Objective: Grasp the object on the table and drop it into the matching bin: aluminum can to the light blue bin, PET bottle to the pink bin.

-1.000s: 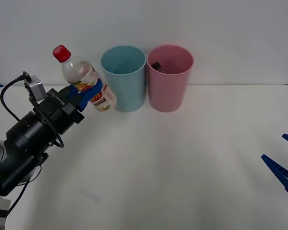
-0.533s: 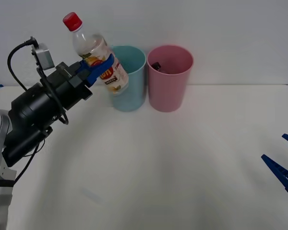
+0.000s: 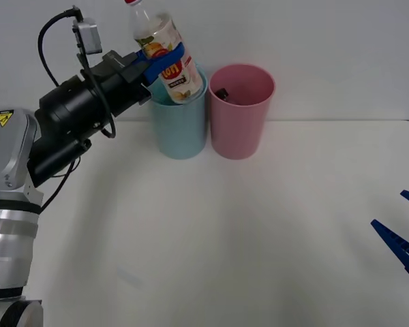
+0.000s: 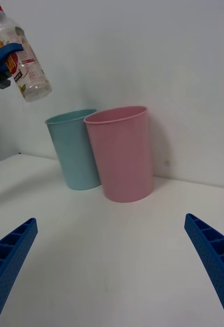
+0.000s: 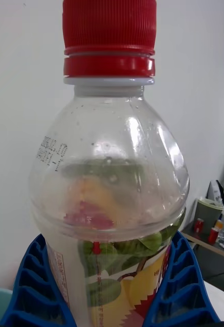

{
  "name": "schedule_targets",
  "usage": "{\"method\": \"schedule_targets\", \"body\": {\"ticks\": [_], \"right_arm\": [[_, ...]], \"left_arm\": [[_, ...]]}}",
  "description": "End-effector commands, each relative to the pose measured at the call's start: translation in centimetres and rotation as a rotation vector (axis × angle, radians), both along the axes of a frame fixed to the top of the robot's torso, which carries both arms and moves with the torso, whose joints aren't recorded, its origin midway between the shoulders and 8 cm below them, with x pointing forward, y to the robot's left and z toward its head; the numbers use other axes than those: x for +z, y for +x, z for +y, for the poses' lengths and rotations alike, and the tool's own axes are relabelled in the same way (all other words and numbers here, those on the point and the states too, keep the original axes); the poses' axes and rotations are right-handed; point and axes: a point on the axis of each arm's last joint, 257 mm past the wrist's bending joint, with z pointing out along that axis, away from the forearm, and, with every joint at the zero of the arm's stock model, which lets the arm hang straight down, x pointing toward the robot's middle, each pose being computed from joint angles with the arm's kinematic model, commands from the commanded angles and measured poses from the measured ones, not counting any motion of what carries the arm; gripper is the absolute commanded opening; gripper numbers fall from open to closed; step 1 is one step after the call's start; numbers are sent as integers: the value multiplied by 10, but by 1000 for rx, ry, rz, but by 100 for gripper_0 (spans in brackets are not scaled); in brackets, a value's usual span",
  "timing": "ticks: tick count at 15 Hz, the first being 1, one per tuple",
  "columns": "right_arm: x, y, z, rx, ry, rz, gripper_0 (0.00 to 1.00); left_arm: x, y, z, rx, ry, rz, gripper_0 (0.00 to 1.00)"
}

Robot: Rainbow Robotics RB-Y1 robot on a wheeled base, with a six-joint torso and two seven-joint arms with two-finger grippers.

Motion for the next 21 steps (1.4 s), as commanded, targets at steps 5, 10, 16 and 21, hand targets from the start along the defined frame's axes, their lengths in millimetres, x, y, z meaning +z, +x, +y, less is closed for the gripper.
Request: {"method": "schedule_targets", "body": {"ticks": [5, 10, 16, 21], "right_arm": [[0, 0, 0, 0, 0, 0, 100], [0, 0, 0, 0, 0, 0, 100], [0, 0, 0, 0, 0, 0, 100], [0, 0, 0, 0, 0, 0, 100]], "left_arm": [[12, 56, -41, 29, 91, -52, 3], [19, 89, -84, 99, 166, -83, 4], [27, 114, -138, 227, 212, -101, 4], [26, 128, -130, 321, 260, -119, 5]]}}
